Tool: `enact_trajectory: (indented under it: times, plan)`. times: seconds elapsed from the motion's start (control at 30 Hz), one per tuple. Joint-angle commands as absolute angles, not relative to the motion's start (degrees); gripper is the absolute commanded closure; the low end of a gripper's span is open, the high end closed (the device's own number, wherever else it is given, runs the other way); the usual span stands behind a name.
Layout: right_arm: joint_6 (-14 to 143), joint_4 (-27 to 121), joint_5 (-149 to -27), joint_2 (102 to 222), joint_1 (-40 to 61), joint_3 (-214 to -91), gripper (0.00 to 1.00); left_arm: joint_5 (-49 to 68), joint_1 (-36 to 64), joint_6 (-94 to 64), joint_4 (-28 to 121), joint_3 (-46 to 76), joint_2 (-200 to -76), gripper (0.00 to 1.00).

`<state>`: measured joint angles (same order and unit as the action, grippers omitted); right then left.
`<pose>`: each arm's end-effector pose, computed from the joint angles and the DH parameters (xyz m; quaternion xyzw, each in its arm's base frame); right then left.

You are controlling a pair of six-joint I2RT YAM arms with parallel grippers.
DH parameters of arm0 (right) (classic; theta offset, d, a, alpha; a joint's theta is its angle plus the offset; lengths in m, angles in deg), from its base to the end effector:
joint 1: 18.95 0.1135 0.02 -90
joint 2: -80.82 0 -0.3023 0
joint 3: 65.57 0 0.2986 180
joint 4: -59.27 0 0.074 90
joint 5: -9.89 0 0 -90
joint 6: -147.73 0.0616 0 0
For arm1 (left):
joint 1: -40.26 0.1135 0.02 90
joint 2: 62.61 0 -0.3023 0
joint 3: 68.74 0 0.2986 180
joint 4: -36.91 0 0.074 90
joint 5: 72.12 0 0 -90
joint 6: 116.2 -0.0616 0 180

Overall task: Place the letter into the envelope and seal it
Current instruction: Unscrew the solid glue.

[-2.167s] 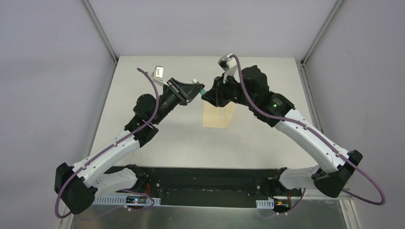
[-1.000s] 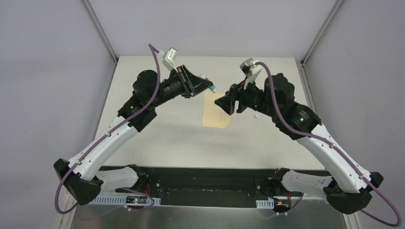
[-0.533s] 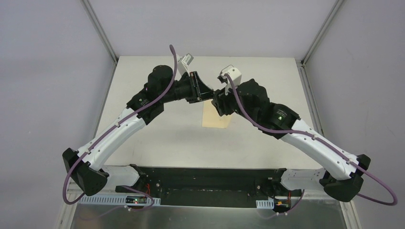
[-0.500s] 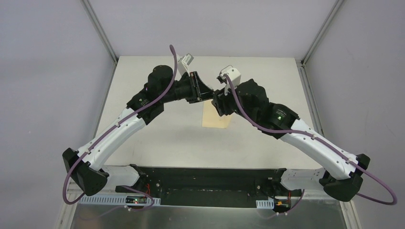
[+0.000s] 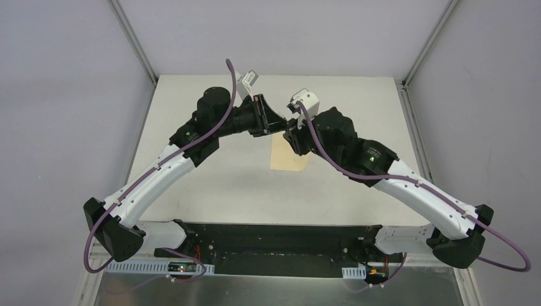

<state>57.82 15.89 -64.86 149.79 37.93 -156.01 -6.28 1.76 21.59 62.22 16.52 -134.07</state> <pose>0.1847 0.2535 0.4552 -0.3252 0.7578 0.1680 0.5402 0.2515 -0.2323 0.4454 0.0706 0.7655 -0.5413 0.3405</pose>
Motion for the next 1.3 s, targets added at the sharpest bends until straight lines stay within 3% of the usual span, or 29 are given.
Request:
enact_trajectory:
  times: [0.0, 0.07, 0.27, 0.53, 0.8, 0.9, 1.0, 1.03, 1.27]
  plan:
    - [60.44, 18.69, -64.51, 148.88, 37.47, -157.07, 0.86, -6.97, 2.39, 22.49, 55.87, 16.24, -132.01, 1.0]
    - [62.25, 20.11, -65.31, 148.55, 37.49, -156.94, 0.9, -6.31, 2.37, 23.56, 53.53, 14.52, -131.39, 0.99]
    - [64.93, 22.93, -68.55, 148.56, 37.48, -156.64, 0.93, -4.34, 2.38, 25.59, 49.71, 10.9, -130.38, 0.77]
    - [66.41, 23.52, -68.53, 149.23, 37.52, -157.55, 0.94, -2.24, 2.12, 26.97, 44.84, 7.56, -129.58, 0.63]
    - [68.95, 23.85, -68.41, 150.44, 37.48, -158.64, 0.95, 1.24, 1.55, 26.95, 39.06, 3.18, -128.16, 0.69]
    - [70.06, 23.71, -67.97, 151.31, 37.48, -159.15, 0.95, 2.14, 1.24, 26.3, 36.8, 1.97, -127.8, 0.76]
    - [71.14, 23.81, -67.18, 151.97, 37.47, -159.44, 0.95, 2.85, 1.06, 25.86, 34.77, 0.88, -127.41, 0.92]
    - [71.36, 23.81, -67.0, 152.07, 37.47, -159.54, 0.93, 3.0, 1.06, 25.65, 34.71, 0.83, -127.39, 1.0]
    - [70.2, 22.75, -64.77, 150.44, 37.39, -159.08, 0.47, 5.39, 1.08, 24.05, 45.21, 5.13, -127.14, 1.0]
